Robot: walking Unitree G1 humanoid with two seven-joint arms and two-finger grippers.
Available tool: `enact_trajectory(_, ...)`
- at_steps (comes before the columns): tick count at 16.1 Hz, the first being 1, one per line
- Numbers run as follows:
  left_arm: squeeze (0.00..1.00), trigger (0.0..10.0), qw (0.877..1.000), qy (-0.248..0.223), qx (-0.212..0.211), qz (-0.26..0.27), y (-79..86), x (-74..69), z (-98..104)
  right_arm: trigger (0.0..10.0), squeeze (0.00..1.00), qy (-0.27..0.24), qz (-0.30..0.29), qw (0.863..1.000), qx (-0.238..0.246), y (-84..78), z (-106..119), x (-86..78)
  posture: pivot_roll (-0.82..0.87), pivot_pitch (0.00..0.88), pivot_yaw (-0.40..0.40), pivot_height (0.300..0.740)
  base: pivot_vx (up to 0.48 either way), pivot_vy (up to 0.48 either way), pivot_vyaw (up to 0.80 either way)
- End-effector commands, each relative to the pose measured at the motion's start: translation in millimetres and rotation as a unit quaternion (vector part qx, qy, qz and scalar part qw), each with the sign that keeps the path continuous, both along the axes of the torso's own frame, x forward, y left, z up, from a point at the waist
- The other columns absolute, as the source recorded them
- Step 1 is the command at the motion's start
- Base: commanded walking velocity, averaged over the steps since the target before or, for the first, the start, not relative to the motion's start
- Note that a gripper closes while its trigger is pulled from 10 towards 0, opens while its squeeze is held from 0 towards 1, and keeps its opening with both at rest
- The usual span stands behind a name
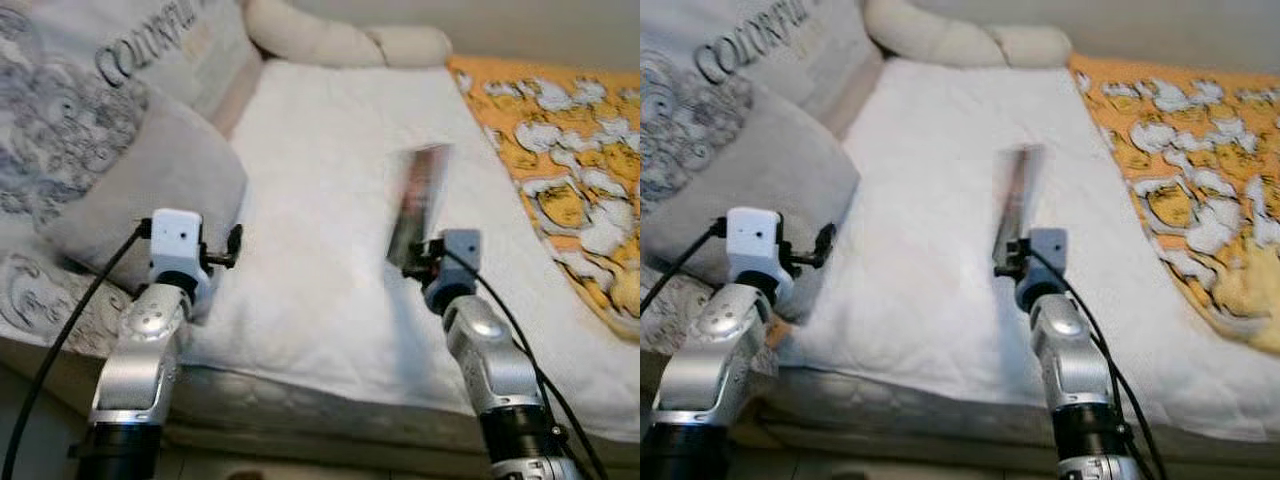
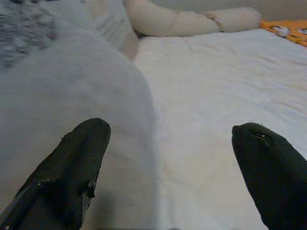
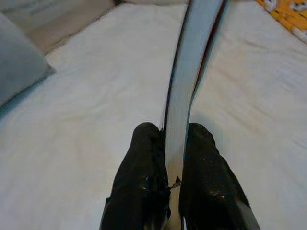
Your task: Clean up the room
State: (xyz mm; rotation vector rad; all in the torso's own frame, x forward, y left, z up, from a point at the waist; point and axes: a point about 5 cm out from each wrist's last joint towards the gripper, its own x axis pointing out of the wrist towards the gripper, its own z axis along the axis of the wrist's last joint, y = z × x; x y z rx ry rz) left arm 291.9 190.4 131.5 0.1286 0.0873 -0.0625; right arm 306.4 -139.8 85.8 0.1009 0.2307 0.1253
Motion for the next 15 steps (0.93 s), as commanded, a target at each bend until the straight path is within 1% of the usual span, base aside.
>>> enact_trajectory(1, 0.25, 10.0, 1.000, -0.002, 0.002, 0.007, 5.8, -0.3, 2.7, 10.0, 0.00, -0.033, 0.023, 0.999, 0.002, 13.4, 13.8, 4.8, 0.05, 0.000, -0.012, 0.740, 0.337, 0.000, 0.00)
enact_trajectory(6, 0.25, 10.0, 1.000, -0.003, 0.006, 0.001, 6.5, -0.9, 5.1, 10.0, 0.00, -0.039, 0.026, 0.999, -0.001, 13.7, 16.6, 4.8, 0.04, 0.000, -0.006, 0.740, 0.340, 0.000, 0.00)
enact_trajectory(9, 0.24, 10.0, 1.000, -0.002, 0.010, 0.004, 11.9, -6.2, 5.6, 10.0, 0.00, -0.047, 0.026, 0.999, 0.000, 13.9, 20.1, 1.7, 0.03, 0.000, 0.002, 0.740, 0.325, 0.000, 0.00)
enact_trajectory(10, 0.23, 10.0, 1.000, 0.002, 0.010, -0.007, 9.6, -10.1, 5.8, 10.0, 0.00, -0.043, 0.023, 0.999, 0.006, 10.9, 18.2, -0.4, 0.03, 0.000, 0.004, 0.740, 0.000, 0.000, 0.00)
enact_trajectory(12, 0.22, 10.0, 0.999, 0.013, 0.025, -0.040, 4.0, -12.3, 3.8, 10.0, 0.00, -0.033, 0.021, 0.999, 0.021, 9.3, 16.8, 1.7, 0.03, 0.000, 0.001, 0.740, 0.000, 0.000, 0.00)
enact_trajectory(14, 0.22, 10.0, 0.994, 0.029, 0.045, -0.099, -2.5, -13.2, 3.2, 10.0, 0.00, -0.022, 0.047, 0.997, 0.059, 17.6, 23.0, 11.4, 0.04, 0.000, 0.001, 0.740, 0.000, 0.000, 0.00)
enact_trajectory(15, 0.22, 10.0, 0.991, 0.036, 0.048, -0.116, -3.5, -12.5, 4.3, 10.0, 0.00, -0.007, 0.066, 0.995, 0.079, 23.4, 24.6, 17.5, 0.04, 0.000, 0.003, 0.740, 0.000, 0.000, 0.00)
